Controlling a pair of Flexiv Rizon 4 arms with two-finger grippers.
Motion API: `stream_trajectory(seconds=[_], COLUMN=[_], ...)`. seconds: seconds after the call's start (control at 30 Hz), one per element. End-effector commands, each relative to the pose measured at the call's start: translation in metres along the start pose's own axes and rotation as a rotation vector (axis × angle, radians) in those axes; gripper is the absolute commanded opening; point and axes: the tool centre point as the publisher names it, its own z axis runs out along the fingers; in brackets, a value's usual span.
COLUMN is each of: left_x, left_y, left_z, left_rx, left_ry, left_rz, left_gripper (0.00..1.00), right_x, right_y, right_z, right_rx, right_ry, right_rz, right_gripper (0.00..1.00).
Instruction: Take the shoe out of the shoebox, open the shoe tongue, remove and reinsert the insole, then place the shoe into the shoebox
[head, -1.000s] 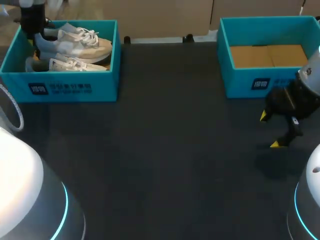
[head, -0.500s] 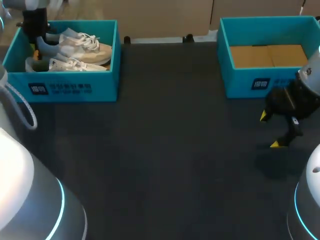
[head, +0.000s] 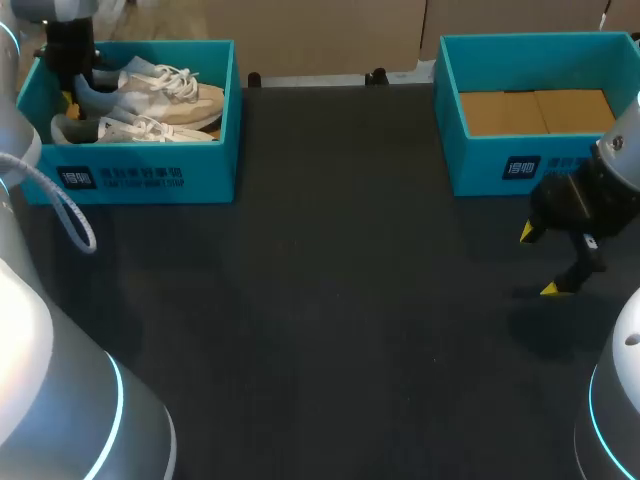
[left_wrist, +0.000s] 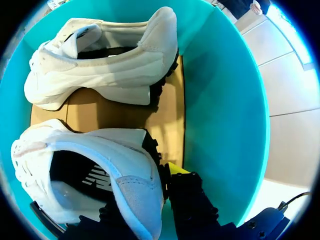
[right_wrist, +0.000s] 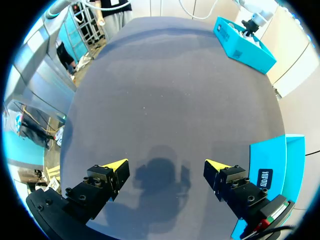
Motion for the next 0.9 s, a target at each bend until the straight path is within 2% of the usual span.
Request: stream_trajectory(seconds=[0.03,0.07,0.1,0.13,0.2,0.3,0.4,0.43,0.5,0.63,0.67,0.9], left_x=[0.003,0.003,0.002,0.003,0.003,0.004,0.004,0.004,0.005,0.004,0.005,0.003], left_y=[0.004,0.004,0.004,0.004,0.003,0.002,0.001,0.0,-0.002,-0.005,-0.007,-0.02], left_z=[0.0,0.0,0.0,0.0,-0.001,-0.003,-0.006,-0.009,-0.014,-0.027,-0.033,-0.071], left_rx=[0.009,0.006,0.006,0.005,0.001,-0.004,-0.006,-0.008,-0.012,-0.028,-0.031,-0.073], left_ry=[-0.016,-0.022,-0.028,-0.031,-0.037,-0.043,-0.05,-0.058,-0.07,-0.098,-0.112,-0.121], left_rz=[0.009,0.013,0.016,0.017,0.02,0.026,0.027,0.026,0.024,0.018,0.014,-0.008], left_gripper=[0.0,0.1,0.13,0.25,0.35,0.46,0.51,0.55,0.72,0.97,1.0,1.0], right_x=[0.001,0.001,0.001,0.001,0.001,0.001,0.001,0.001,0.001,0.001,0.001,0.001], right_y=[0.0,0.0,0.0,0.0,0.0,0.0,0.0,0.0,0.0,0.0,0.0,0.0], right_z=[0.0,0.0,0.0,0.0,0.0,0.0,0.0,0.0,0.0,0.0,0.0,0.0], right_rx=[0.002,0.002,0.002,0.002,0.002,0.002,0.002,0.002,0.002,0.002,0.002,0.002], right_ry=[-0.002,-0.002,-0.002,-0.002,-0.002,-0.002,-0.002,-0.002,-0.002,-0.002,-0.002,-0.002], right_rz=[-0.001,-0.001,-0.001,-0.001,-0.001,-0.001,-0.001,-0.001,-0.001,-0.001,-0.001,-0.001], right_gripper=[1.0,1.0,1.0,1.0,1.0,1.0,1.0,1.0,1.0,1.0,1.0,1.0])
